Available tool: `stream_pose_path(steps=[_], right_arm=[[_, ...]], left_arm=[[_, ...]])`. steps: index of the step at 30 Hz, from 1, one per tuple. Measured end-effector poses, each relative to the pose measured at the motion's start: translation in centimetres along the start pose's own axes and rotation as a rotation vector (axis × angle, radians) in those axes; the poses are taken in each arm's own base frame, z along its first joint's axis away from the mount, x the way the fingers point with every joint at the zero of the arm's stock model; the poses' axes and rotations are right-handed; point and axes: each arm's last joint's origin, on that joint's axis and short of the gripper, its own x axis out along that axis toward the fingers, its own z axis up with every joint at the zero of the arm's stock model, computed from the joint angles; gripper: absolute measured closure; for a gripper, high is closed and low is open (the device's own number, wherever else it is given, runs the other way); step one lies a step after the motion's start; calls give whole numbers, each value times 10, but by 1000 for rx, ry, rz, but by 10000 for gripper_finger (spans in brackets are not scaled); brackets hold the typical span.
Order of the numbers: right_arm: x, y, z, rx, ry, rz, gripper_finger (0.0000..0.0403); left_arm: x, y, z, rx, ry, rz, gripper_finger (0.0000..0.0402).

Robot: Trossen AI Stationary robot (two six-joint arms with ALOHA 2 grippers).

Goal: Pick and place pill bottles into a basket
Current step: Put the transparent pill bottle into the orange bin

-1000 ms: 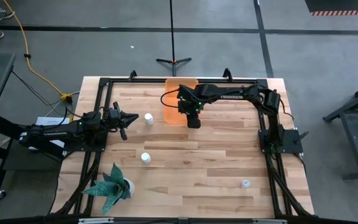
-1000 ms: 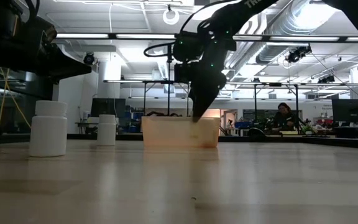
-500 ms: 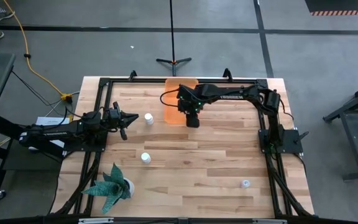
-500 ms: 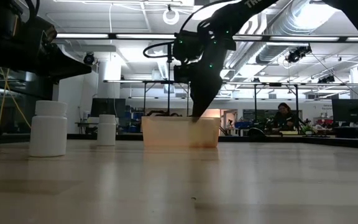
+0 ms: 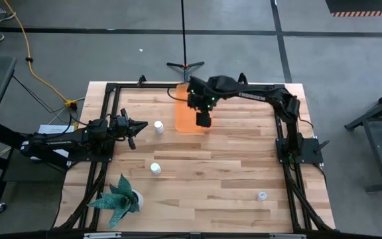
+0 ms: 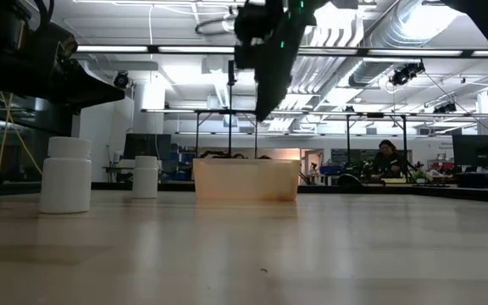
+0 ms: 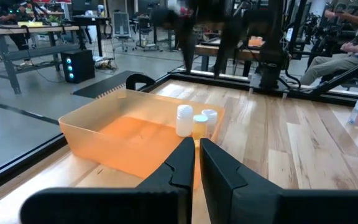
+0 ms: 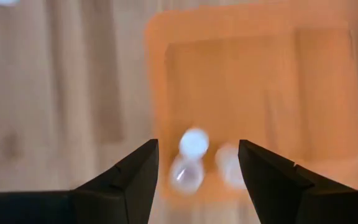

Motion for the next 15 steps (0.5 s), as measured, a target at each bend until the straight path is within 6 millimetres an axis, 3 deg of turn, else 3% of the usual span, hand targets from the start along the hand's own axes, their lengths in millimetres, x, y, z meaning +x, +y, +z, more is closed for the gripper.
stream_pose_path(steps=[4,7,15], right_arm=[[-44,17,-2,125,112,53,195],[-64,37,-2,170,154,49,202],[-70,110,-6,106,203,62,216]], left_arm=[[0,0,0,0,0,0,339],[0,0,0,0,0,0,339],[0,0,0,-1,-1,0,339]])
